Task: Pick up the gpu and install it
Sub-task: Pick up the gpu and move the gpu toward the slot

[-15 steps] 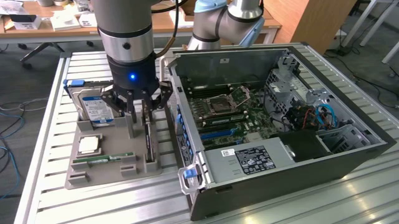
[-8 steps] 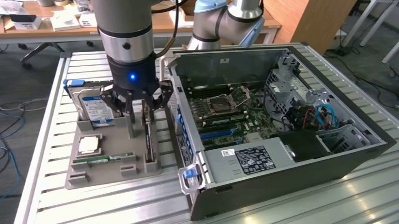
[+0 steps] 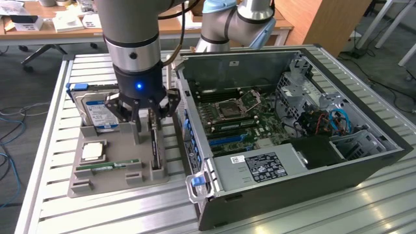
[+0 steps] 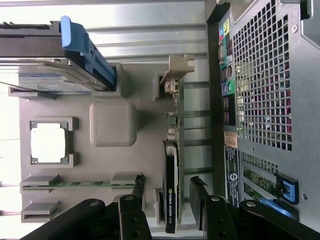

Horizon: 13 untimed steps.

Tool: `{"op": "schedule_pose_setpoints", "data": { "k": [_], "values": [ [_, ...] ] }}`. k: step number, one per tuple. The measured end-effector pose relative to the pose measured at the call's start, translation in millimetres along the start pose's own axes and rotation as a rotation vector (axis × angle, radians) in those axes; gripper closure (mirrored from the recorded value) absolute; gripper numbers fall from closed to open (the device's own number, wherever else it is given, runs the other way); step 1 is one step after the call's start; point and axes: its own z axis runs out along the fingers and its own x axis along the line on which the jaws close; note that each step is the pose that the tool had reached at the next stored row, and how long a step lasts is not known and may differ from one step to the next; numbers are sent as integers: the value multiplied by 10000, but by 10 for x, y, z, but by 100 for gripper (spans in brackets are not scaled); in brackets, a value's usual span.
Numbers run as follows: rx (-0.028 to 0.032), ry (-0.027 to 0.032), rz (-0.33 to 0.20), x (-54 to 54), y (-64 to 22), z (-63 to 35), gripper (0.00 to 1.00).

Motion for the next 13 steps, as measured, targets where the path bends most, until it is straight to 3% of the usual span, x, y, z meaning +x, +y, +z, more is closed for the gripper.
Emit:
{"op": "schedule_pose_setpoints", "data": {
  "k": [13],
  "values": [
    [0, 0, 2, -49, 2, 61, 52]
  ]
}}
